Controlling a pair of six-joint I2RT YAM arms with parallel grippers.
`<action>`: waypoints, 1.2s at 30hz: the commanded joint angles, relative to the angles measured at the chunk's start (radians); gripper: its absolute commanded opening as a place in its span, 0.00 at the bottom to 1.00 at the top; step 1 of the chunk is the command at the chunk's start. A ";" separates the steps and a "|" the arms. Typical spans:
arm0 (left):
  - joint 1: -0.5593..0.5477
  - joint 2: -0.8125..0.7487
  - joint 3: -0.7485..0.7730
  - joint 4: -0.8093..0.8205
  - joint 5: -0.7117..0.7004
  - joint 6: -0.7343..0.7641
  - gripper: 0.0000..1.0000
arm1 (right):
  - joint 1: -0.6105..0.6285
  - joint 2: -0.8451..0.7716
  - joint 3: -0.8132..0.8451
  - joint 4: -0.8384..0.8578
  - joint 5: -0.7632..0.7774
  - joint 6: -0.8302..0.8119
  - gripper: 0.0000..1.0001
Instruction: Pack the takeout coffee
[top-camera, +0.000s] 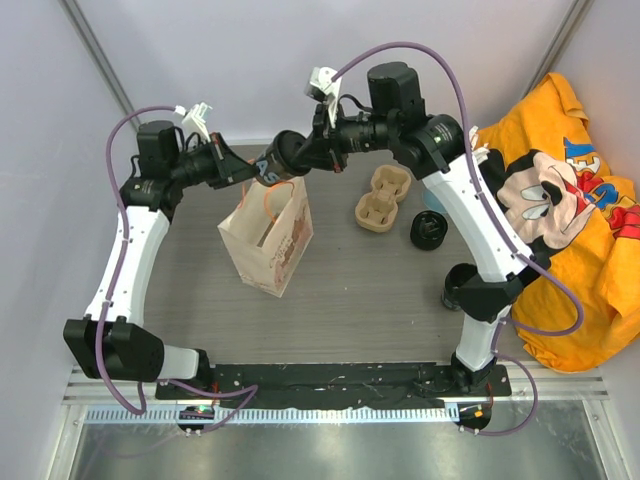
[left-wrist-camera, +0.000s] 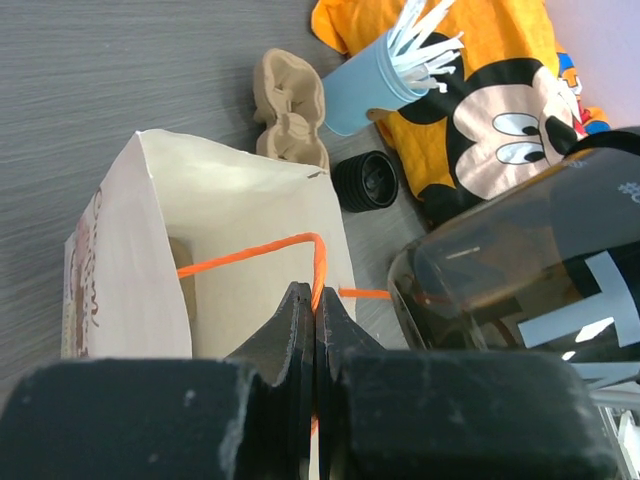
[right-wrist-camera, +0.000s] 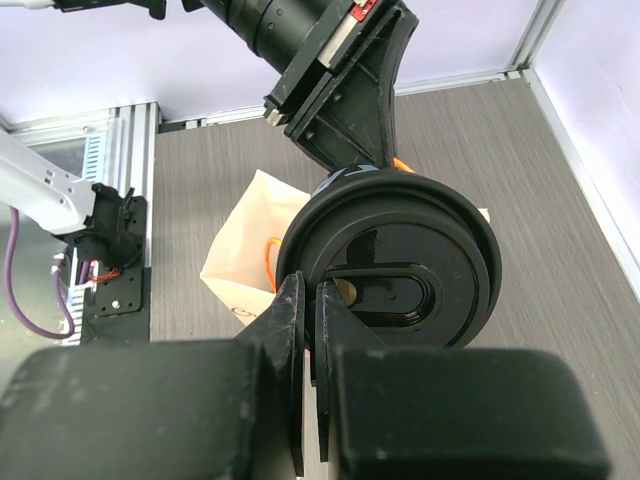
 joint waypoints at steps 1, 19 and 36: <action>0.008 -0.035 0.045 -0.034 -0.068 0.035 0.00 | 0.005 -0.061 -0.032 0.009 -0.036 -0.001 0.01; 0.008 -0.034 0.096 -0.054 -0.120 0.033 0.01 | 0.045 0.106 -0.010 0.009 0.020 -0.039 0.01; 0.008 -0.032 0.105 -0.050 -0.104 0.047 0.02 | 0.059 0.094 0.010 -0.016 0.124 -0.093 0.01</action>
